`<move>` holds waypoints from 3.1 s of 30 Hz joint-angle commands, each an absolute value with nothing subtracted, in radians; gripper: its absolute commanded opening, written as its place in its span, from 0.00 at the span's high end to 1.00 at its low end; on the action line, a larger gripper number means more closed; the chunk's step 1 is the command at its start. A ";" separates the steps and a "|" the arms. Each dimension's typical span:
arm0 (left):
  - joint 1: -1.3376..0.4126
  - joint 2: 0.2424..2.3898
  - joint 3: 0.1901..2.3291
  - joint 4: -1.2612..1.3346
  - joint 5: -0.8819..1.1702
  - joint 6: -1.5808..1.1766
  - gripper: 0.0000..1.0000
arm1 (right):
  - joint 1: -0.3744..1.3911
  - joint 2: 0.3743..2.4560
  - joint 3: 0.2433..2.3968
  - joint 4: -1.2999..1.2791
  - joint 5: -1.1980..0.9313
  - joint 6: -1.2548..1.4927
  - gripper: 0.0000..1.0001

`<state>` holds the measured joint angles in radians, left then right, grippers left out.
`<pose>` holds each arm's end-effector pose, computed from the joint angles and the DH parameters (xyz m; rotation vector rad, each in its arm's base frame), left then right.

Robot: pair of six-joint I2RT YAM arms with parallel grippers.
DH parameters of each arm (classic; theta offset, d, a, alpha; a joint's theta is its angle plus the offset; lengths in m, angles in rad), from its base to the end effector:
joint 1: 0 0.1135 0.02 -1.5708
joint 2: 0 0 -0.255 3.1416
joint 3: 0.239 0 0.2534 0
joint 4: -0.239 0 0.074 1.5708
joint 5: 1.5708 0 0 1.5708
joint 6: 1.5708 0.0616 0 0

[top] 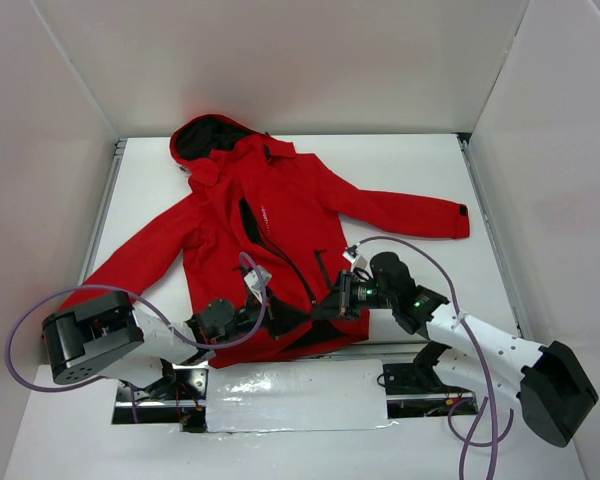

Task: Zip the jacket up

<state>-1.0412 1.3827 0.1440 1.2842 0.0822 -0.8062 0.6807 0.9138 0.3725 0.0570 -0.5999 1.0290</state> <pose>0.1192 -0.2136 0.1570 0.2777 1.7151 -1.4924 0.1465 0.1634 0.1818 -0.0253 2.4126 1.5620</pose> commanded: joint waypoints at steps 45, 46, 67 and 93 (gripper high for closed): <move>-1.310 1.373 0.144 1.120 -0.080 -0.787 1.00 | 0.170 2.293 1.991 0.127 -0.718 1.074 1.00; -1.310 1.376 0.143 1.115 -0.084 -0.788 1.00 | 0.144 2.289 1.997 0.135 -0.724 1.081 1.00; -1.338 1.534 0.218 1.031 -0.254 -0.957 1.00 | -0.015 2.359 2.364 0.103 -0.778 1.105 1.00; -0.598 0.717 0.943 -0.748 -0.725 -1.034 0.01 | 0.383 1.085 1.381 -0.491 -0.091 0.503 0.00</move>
<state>-0.6159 0.7578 0.8310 -0.5377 -0.6647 -1.1332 0.3649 1.2324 1.5421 -0.4000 -0.2642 0.5926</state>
